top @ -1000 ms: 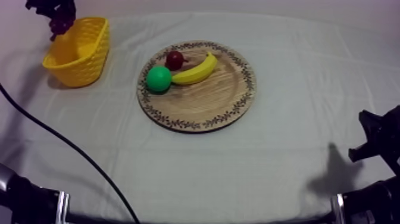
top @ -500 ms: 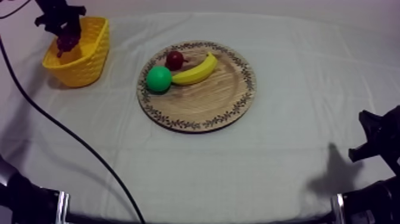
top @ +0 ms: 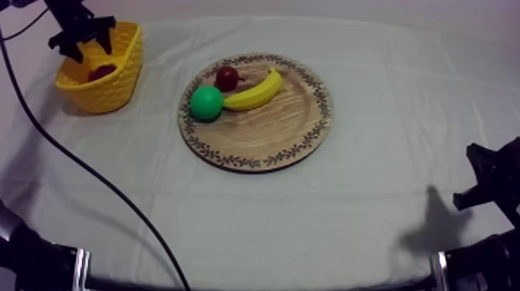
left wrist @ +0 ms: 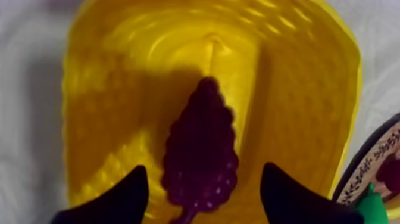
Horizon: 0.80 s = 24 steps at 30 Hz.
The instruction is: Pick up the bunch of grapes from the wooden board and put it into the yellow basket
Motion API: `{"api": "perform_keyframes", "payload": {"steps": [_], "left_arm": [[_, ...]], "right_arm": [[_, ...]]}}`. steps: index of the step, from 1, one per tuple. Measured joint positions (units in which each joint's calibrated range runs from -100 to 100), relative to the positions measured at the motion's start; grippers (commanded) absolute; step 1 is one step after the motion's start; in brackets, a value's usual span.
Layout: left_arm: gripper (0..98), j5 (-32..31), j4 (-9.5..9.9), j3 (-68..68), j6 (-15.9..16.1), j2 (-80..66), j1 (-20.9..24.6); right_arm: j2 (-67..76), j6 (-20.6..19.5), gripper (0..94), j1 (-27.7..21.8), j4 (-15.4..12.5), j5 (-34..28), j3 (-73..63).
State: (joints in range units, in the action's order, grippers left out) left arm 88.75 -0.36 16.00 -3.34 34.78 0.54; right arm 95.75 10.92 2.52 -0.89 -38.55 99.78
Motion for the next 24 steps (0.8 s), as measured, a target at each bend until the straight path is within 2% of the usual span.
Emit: {"api": "perform_keyframes", "payload": {"steps": [5,11,18,24], "left_arm": [[77.6,0.10,-0.05,-2.12,-0.63,-2.57,0.32],[62.5,-1.96,0.36,-6.69,-0.89,-8.29,0.06],[48.2,-11.56,-0.01,-18.20,-1.16,-19.35,-1.47],[37.8,-23.07,-0.43,-31.92,-0.50,-31.37,-2.27]], "right_arm": [[0.00,0.02,0.3,0.00,0.00,0.00,0.00],[0.00,0.08,0.3,0.00,0.00,0.00,0.00],[0.00,0.02,0.3,0.00,0.00,-0.01,0.00],[0.00,0.02,0.3,0.00,0.00,-0.01,0.00]]}}
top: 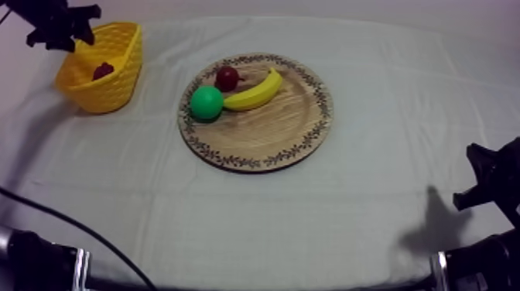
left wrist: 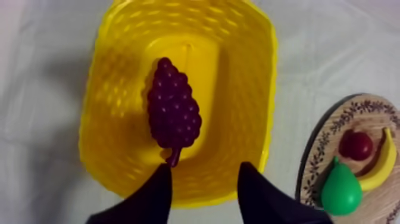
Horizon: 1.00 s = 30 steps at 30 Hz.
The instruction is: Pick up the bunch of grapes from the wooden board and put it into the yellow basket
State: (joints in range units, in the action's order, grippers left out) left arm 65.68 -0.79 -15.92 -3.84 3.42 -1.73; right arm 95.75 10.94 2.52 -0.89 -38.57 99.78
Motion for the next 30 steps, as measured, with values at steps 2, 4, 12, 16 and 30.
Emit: {"api": "perform_keyframes", "payload": {"steps": [2,4,12,16,30], "left_arm": [[35.0,-3.88,0.39,-4.76,0.25,-3.83,-0.44],[33.1,-7.43,0.79,-10.10,0.62,-7.74,-0.75],[24.0,-21.60,1.55,-30.11,2.20,-25.49,-2.01],[20.2,-26.43,1.95,-39.84,2.35,-34.26,-2.19],[0.4,-28.77,2.22,-68.41,1.32,-66.65,-1.31]], "right_arm": [[0.00,0.00,0.3,0.00,0.00,0.00,0.00],[0.00,0.00,0.3,0.00,0.00,0.00,0.00],[0.00,0.00,0.3,0.00,0.00,0.00,0.00],[0.00,-0.03,0.3,0.00,0.00,0.00,0.00],[0.00,-0.03,0.3,0.00,0.00,0.00,0.00]]}}
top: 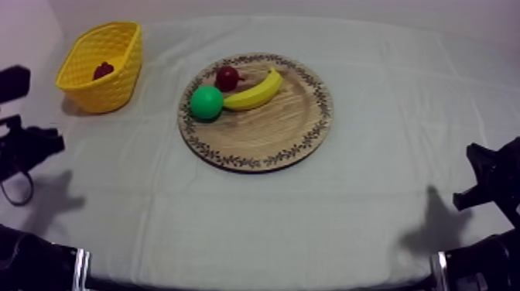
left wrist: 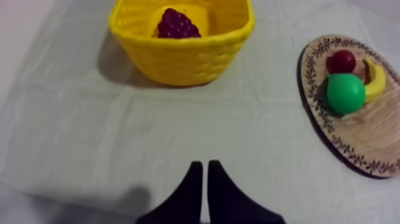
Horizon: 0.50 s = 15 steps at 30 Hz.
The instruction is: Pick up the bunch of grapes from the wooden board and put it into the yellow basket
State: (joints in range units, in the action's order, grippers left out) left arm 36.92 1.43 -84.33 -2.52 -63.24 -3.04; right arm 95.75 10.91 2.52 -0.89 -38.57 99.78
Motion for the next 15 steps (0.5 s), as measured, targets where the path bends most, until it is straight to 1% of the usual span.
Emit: {"api": "perform_keyframes", "payload": {"steps": [2,6,15], "left_arm": [[0.2,0.77,-0.06,-2.84,0.24,-4.08,0.44],[0.1,2.91,0.01,-7.55,-0.27,-11.56,0.97],[0.1,3.56,-0.15,-10.64,1.42,-23.67,1.11]], "right_arm": [[0.00,0.00,0.3,0.00,0.00,0.00,0.00],[0.00,0.00,0.3,0.00,0.00,0.00,0.00],[0.00,0.00,0.3,0.00,0.00,0.00,0.00]]}}
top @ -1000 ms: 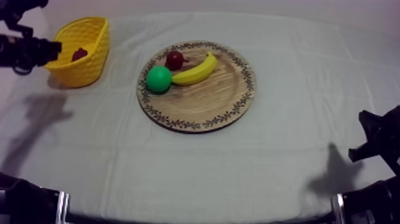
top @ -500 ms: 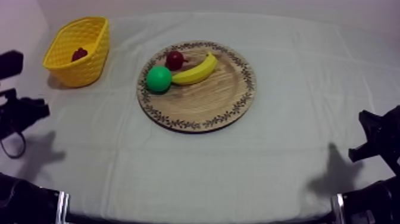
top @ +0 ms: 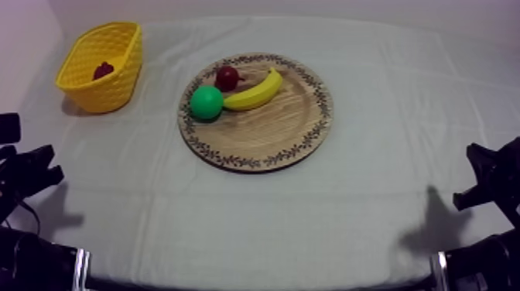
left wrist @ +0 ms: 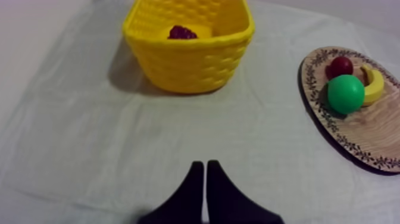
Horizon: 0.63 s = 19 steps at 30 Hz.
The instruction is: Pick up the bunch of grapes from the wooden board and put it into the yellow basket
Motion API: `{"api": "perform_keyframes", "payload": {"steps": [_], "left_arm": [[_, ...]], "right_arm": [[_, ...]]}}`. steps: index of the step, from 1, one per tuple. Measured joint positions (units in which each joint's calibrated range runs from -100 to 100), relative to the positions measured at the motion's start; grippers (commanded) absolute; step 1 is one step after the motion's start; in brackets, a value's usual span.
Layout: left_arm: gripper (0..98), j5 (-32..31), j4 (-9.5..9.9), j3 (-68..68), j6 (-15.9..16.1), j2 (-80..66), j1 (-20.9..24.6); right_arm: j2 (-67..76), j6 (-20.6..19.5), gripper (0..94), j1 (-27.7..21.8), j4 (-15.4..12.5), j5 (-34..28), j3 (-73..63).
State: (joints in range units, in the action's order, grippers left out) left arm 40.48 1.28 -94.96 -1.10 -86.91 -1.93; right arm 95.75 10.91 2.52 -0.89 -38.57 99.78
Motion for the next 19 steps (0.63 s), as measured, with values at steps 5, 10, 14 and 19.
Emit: {"api": "perform_keyframes", "payload": {"steps": [5,10,14,19], "left_arm": [[0.1,-1.41,0.49,-1.61,-0.57,-5.14,0.32],[0.1,-2.34,0.59,-2.43,-4.13,-9.41,0.76],[0.1,-2.86,0.66,-3.25,-7.12,-11.93,1.26],[0.1,-3.87,0.66,-3.69,-8.36,-12.76,2.03]], "right_arm": [[0.00,0.00,0.3,0.00,0.00,0.00,0.00],[0.00,0.00,0.3,0.00,0.00,0.00,0.00],[0.00,0.00,0.3,0.00,0.00,0.00,0.00],[0.00,0.00,0.3,0.00,0.00,0.00,0.00]]}}
